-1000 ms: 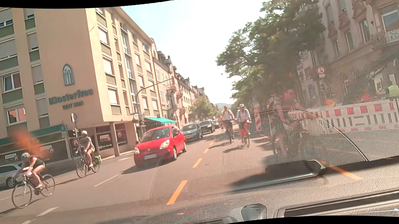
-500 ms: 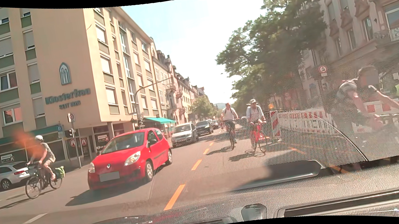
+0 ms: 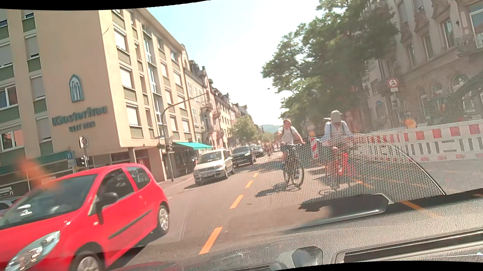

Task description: Follow the waypoints while adhering to traffic rules and regulations

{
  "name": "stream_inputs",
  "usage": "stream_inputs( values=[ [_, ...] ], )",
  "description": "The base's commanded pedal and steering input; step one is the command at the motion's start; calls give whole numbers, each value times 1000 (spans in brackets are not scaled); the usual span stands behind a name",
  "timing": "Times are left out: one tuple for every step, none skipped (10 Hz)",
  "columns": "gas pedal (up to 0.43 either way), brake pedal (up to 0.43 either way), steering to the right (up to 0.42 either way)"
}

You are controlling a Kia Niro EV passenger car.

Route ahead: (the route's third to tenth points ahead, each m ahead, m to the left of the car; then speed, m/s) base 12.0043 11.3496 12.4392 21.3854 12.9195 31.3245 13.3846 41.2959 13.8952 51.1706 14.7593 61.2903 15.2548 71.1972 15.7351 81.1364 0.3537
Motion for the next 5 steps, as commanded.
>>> stream_inputs(
  values=[
    [0, 159, -1],
    [0, 152, -1],
    [0, 159, -1],
    [0, 159, -1],
    [0, 159, -1]
  ],
)
